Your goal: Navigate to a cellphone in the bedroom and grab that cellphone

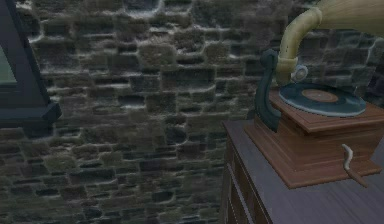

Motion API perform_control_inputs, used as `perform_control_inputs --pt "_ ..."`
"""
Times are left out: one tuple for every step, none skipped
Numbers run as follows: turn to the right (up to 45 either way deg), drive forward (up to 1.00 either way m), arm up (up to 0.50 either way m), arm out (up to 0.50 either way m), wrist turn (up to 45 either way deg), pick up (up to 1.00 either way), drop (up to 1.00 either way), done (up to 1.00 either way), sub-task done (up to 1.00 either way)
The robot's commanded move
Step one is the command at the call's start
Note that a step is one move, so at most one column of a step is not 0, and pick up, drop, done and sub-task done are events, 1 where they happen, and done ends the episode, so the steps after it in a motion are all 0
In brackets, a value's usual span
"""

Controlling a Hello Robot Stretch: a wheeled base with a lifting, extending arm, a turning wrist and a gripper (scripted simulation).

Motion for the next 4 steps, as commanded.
perform_control_inputs --pt "0.0 0.00 0.00 0.44 0.0 0.00 0.00 0.00 0.00" --pt "0.0 0.00 0.00 0.00 45.0 0.00 0.00 0.00 0.00" --pt "0.0 0.00 0.00 0.00 45.0 0.00 0.00 0.00 0.00" --pt "0.0 0.00 0.00 0.00 45.0 0.00 0.00 0.00 0.00"
